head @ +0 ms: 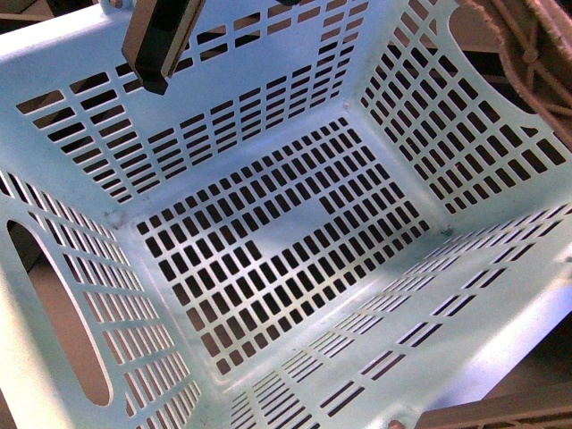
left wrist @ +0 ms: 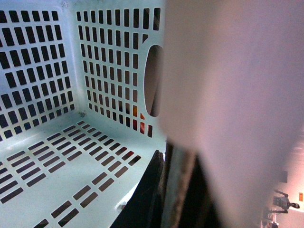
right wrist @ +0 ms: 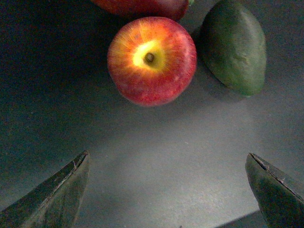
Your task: Pick apple with right arm and hold basket with left
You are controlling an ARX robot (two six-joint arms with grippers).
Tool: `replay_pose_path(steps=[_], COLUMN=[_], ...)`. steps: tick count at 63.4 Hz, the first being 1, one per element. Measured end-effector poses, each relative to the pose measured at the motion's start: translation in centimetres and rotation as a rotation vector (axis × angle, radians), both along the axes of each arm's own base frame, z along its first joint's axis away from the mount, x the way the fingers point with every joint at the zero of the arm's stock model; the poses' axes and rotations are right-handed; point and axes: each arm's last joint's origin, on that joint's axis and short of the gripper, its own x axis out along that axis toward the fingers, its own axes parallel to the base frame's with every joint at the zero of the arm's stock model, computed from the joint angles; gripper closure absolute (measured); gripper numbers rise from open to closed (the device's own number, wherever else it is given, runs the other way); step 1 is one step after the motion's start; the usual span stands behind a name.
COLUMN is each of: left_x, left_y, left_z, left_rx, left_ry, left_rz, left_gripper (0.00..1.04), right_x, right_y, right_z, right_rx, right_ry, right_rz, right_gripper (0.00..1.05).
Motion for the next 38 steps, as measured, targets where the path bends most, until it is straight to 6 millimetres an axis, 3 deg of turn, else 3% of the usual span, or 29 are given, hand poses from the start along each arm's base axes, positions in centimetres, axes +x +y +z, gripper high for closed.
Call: replay_pose_path(steps=[21, 38], left_x=[0.0, 0.0], left_y=[0.0, 0.0], left_z=[0.0, 0.0], left_rx=[0.000, 0.000], left_ry=[0.000, 0.000], left_rz=[0.000, 0.000], left_gripper=[0.98, 0.98], right_x=[4.8, 6.1], right_y=[-1.4, -2.2], right_z=[-2.6, -4.3], right_rx=[0.012, 0.015], right_ry=[0.010, 0.033], right_rz=[-0.031, -0.051], right_gripper=[0.09, 0.09])
